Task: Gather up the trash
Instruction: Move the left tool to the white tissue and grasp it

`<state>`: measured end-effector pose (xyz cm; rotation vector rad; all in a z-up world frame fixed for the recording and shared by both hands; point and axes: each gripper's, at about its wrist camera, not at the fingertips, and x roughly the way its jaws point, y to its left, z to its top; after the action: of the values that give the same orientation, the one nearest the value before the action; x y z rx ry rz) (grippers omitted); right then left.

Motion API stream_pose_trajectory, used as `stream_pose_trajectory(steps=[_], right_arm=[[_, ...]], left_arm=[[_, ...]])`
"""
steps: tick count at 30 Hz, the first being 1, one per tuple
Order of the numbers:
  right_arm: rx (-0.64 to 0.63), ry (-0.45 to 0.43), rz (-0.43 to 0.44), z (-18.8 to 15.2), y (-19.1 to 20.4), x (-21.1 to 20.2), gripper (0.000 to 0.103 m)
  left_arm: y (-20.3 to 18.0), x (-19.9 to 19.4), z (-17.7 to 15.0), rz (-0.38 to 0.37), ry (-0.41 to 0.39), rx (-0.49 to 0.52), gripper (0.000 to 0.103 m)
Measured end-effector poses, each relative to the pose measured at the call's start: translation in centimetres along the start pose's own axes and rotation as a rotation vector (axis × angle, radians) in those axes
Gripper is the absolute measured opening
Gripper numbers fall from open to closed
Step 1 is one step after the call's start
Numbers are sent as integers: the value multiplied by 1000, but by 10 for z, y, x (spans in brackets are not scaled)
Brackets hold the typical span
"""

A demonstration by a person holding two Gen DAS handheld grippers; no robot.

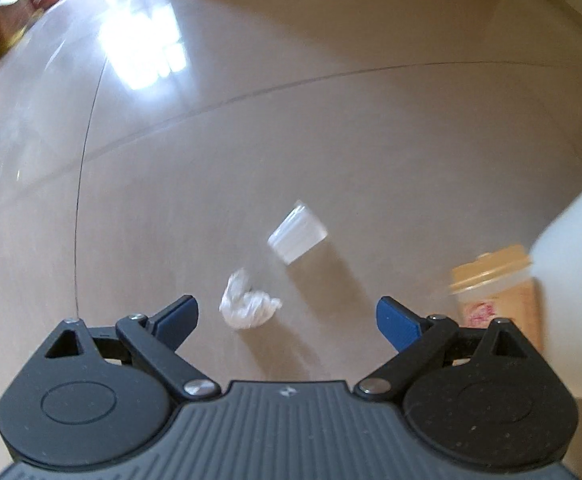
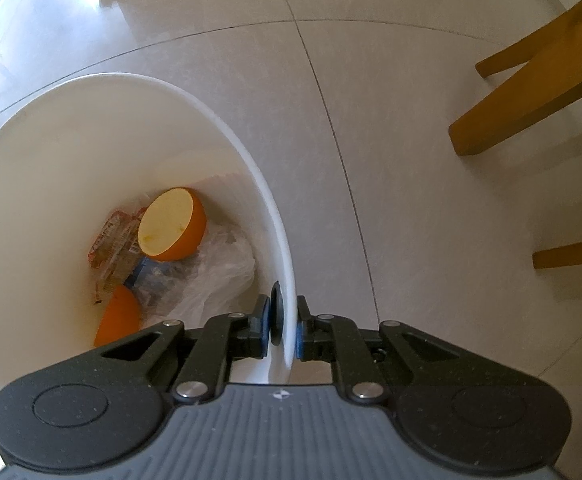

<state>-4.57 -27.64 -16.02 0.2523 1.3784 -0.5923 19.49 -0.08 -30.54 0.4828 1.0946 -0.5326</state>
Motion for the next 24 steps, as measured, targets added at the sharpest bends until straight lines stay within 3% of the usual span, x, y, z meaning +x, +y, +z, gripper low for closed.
stream_pose_trajectory(steps=[5, 16, 24], right_arm=[[1, 2, 2, 0, -1, 0, 14], [2, 2, 3, 0, 0, 1, 14], [4, 4, 3, 0, -1, 1, 14]], left_arm=[[6, 31, -16, 16, 20, -34, 95], [25, 66, -24, 52, -7, -91, 66], [30, 77, -20, 52, -6, -117, 60]])
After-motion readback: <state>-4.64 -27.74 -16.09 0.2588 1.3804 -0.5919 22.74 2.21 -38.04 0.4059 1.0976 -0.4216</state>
